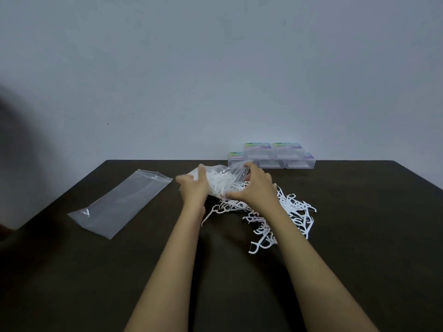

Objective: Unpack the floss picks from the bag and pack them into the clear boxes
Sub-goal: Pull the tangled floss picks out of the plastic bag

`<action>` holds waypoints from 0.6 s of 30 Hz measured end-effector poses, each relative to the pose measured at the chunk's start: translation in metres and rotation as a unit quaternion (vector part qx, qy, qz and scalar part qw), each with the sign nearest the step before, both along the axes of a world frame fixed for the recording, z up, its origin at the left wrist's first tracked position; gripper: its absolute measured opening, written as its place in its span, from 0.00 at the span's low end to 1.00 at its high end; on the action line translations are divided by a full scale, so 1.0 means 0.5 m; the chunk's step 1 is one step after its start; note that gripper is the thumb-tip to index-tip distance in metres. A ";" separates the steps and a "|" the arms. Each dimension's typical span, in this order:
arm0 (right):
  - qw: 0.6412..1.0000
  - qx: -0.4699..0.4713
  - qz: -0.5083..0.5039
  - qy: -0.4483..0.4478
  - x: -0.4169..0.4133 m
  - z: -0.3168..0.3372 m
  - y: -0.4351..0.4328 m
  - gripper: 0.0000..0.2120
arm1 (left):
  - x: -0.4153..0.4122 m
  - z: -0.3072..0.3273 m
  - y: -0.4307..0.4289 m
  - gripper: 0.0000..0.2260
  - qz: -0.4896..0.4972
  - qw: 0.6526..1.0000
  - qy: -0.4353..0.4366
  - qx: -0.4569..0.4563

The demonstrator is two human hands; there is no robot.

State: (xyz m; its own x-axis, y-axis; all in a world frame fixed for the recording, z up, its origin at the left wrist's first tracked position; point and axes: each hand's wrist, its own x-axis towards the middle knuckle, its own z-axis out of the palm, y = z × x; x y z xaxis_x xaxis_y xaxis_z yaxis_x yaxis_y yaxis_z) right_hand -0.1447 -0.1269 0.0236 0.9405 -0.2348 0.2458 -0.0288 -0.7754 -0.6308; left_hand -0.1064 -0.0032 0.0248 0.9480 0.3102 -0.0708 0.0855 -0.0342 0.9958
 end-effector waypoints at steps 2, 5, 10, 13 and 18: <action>1.000 0.018 -0.003 0.003 0.000 0.000 0.000 0.43 | 0.007 -0.002 0.007 0.23 0.001 0.983 0.108 -0.148; 0.999 0.031 -0.005 0.009 0.000 0.001 0.008 0.47 | 0.017 -0.006 0.017 0.21 -0.011 0.954 0.135 -0.267; 0.999 0.052 0.005 -0.008 -0.006 0.009 0.028 0.49 | 0.008 0.005 0.014 0.19 -0.115 0.900 0.120 -0.403; 0.998 0.057 0.012 -0.015 -0.011 0.017 0.032 0.49 | 0.011 0.002 0.014 0.21 -0.149 0.889 0.130 -0.413; 0.997 0.070 0.021 -0.037 -0.009 0.023 0.027 0.51 | 0.010 -0.006 0.016 0.18 -0.154 0.892 0.099 -0.414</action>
State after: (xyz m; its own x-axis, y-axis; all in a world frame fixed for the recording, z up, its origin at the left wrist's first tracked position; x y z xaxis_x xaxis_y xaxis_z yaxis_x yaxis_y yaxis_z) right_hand -0.1492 -0.1136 0.0350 0.9306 -0.2326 0.2828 0.0526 -0.6792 -0.7321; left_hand -0.1016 0.0050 0.0220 0.9228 -0.1995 -0.3297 0.3760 0.6531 0.6573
